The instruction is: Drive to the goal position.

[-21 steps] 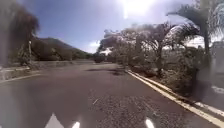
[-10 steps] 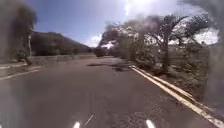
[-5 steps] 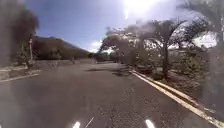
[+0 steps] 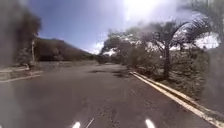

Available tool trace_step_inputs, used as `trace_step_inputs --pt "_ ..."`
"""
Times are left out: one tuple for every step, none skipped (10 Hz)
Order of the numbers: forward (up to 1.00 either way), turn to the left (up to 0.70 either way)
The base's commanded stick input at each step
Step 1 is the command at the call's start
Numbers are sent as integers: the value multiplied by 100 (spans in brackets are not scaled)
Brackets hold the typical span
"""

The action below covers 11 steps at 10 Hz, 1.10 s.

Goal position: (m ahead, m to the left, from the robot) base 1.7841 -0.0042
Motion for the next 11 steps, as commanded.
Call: trace_step_inputs --pt "50 0" --pt "50 0" --pt "50 0" --pt "50 0" --pt "50 0" --pt "50 0" --pt "50 0" --pt "50 0" --pt "50 0" --pt "50 0" --pt "50 0"
